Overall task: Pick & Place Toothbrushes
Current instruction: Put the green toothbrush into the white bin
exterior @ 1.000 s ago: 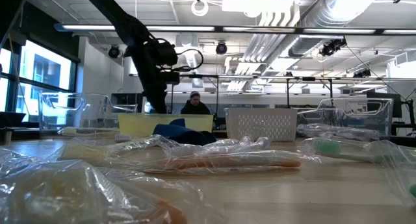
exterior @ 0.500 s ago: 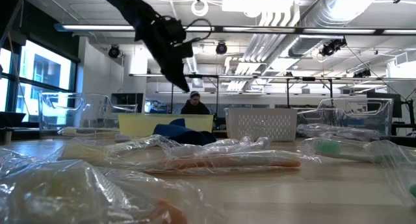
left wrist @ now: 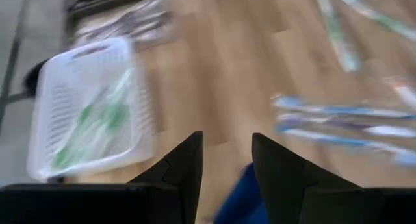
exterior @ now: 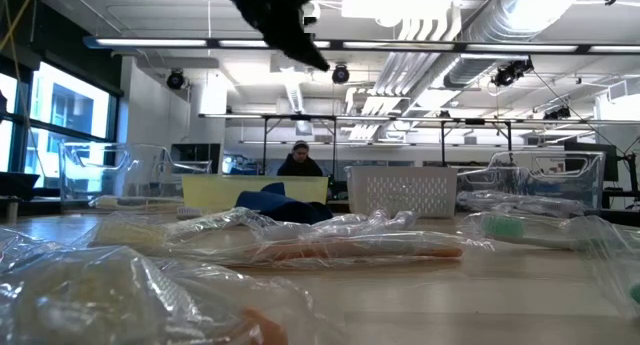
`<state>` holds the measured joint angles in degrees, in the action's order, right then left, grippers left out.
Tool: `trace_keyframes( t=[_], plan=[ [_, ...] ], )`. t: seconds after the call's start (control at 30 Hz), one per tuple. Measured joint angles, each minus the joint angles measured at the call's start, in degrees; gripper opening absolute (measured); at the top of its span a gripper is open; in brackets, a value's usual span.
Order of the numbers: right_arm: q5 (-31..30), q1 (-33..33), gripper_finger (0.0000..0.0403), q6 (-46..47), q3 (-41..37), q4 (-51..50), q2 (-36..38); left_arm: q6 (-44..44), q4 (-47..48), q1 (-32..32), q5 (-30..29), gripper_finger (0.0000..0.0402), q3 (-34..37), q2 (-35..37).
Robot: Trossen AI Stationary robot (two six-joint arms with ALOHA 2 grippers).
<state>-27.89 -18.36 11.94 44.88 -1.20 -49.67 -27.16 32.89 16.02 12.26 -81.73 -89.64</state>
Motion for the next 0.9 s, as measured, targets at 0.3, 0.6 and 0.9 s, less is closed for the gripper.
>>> trace_keyframes(
  t=[0.3, 0.6, 0.9],
  plan=[
    [1.2, 0.0, 0.0002, -0.4, 0.0, -0.3, 0.0, 14.5, 4.9, -13.7, -13.5, 0.0127, 0.0, 1.1],
    [5.4, 0.0, 0.0002, -1.2, 0.0, -0.3, 0.0, 29.3, 9.3, -18.9, -20.8, 0.0127, 0.0, 1.1],
    [7.9, 0.0, 0.0002, -1.2, 0.0, -0.9, 0.0, 34.3, 9.2, -21.1, -20.8, 0.0127, 0.0, 1.0]
  ],
)
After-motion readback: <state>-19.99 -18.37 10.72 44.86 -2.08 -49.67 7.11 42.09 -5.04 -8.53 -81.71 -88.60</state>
